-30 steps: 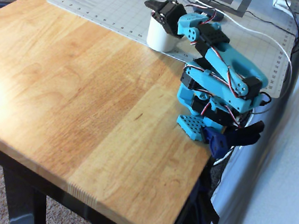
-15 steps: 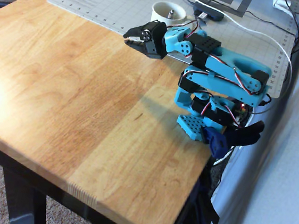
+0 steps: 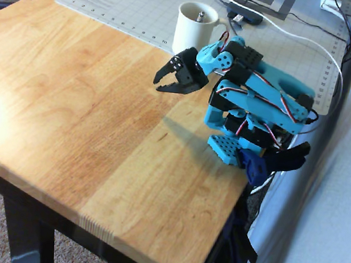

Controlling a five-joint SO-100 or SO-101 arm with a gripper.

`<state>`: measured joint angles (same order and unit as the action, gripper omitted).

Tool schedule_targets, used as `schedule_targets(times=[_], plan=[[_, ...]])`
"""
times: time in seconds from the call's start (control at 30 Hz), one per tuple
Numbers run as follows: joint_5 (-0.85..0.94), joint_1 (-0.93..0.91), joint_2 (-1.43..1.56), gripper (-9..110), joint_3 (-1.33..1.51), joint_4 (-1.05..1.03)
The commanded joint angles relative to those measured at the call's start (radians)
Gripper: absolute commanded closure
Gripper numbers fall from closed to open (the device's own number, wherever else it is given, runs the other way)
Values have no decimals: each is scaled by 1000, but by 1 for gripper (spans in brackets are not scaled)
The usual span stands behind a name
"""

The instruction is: Grasp a pen and put it in a mug.

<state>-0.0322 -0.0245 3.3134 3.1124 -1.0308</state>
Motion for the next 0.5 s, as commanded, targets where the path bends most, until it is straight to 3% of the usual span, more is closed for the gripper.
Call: schedule_targets(times=[0.0,0.47], plan=[[-11,9,34,98,-60,-84],[-9,6,37,98,28,-137]])
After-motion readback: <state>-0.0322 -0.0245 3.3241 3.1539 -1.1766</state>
